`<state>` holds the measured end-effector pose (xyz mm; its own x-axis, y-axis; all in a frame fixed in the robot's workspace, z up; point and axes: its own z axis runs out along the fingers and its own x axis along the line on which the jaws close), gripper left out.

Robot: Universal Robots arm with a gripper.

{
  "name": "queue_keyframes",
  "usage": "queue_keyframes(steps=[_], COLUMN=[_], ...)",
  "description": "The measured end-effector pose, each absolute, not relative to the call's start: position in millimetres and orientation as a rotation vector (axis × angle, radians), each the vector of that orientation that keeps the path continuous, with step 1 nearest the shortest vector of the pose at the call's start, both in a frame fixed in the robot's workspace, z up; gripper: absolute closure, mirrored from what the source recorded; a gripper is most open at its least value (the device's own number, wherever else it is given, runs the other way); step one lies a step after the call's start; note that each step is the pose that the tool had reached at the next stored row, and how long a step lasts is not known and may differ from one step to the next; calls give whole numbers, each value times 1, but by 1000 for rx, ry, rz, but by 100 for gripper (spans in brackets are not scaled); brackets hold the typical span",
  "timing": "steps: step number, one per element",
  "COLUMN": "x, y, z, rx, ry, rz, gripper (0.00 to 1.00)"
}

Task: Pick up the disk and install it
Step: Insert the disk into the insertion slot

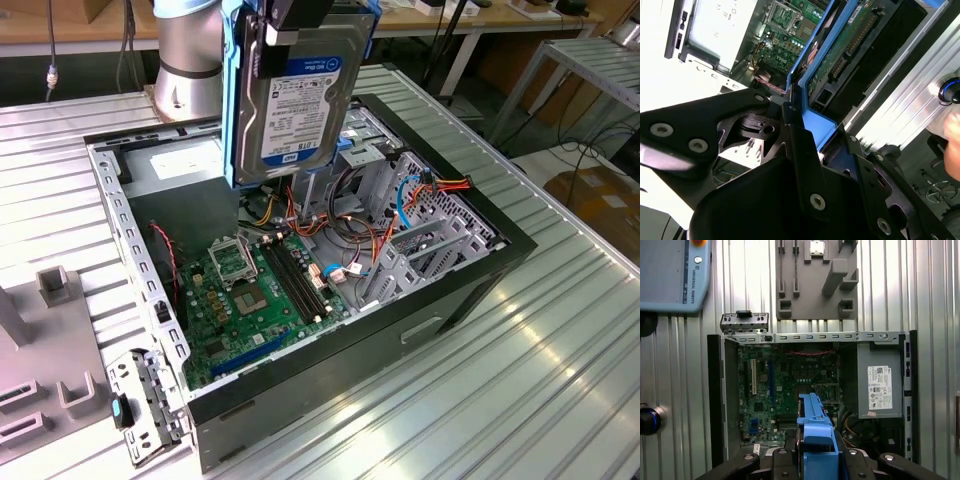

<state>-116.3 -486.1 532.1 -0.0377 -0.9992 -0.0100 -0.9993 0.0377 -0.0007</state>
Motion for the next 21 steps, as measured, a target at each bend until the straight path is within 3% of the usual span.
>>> queue_keyframes(steps=[21], x=[-113], y=[-494], z=[532], rx=[-2174], ry=[2257], rz=[10], gripper=[63])
